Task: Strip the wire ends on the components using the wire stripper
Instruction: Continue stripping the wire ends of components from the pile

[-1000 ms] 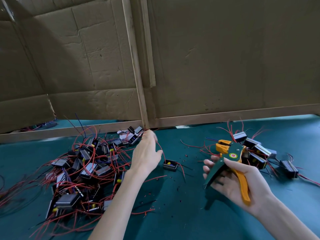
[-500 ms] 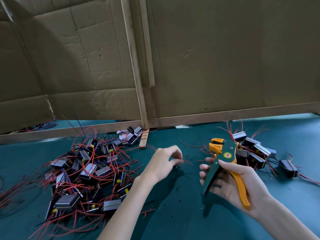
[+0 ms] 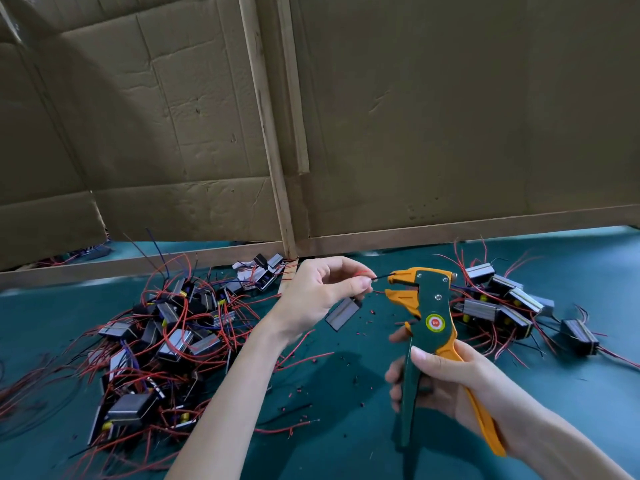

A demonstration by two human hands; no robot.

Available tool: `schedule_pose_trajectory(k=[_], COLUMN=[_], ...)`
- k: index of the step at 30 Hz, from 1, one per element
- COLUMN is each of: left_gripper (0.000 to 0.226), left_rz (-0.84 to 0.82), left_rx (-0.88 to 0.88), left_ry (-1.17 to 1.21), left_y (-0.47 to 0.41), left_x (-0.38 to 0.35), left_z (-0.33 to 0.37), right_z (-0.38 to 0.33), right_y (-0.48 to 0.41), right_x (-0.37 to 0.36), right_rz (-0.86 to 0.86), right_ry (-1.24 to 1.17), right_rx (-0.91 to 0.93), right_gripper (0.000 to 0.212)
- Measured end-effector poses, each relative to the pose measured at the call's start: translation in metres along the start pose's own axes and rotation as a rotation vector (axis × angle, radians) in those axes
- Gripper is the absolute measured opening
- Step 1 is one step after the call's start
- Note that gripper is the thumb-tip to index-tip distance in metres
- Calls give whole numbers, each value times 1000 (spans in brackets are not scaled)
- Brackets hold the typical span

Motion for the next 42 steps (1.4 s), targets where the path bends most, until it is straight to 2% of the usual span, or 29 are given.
schedule_pose_trajectory(k=[10, 19, 27, 29, 32, 37, 39, 42], left_gripper=[12, 12, 9, 4, 10, 14, 13, 10], left_rz=[-36, -61, -135, -196, -272, -124, -56, -20], left_rx=[50, 70, 59, 73, 112, 58, 13, -23], left_ry=[-105, -151, -137, -41, 134, 173, 119, 56], left_y=[2, 5, 4, 4, 1, -3, -4, -4], left_x=[-4, -3, -2, -3, -6, -6, -3, -1], left_z=[3, 4, 4, 1, -10, -15, -12, -4], right_z=[-11, -10, -6, -5, -6, -7, -6, -4], right_y=[8, 8, 10, 8, 7, 0, -2, -3], right_x=[-9, -10, -14, -13, -4, -4, 0, 6], right_rz=[-39, -30, 37, 113, 214, 82, 52, 36], right_ry=[52, 74, 195, 235, 299, -15, -19, 22], right_rx=[39, 43, 67, 112, 159, 131, 130, 114], right_gripper=[57, 69, 43, 38, 32, 32, 41, 42])
Point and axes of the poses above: each hand's wrist, its own y-axis away from the middle knuckle, its own x-axis out of the back of the hand, z = x × y, the point moved 4 cm from there along -y, towards the middle knuckle, and after that the axes turned 14 degrees about x, right-handed, at the moved point
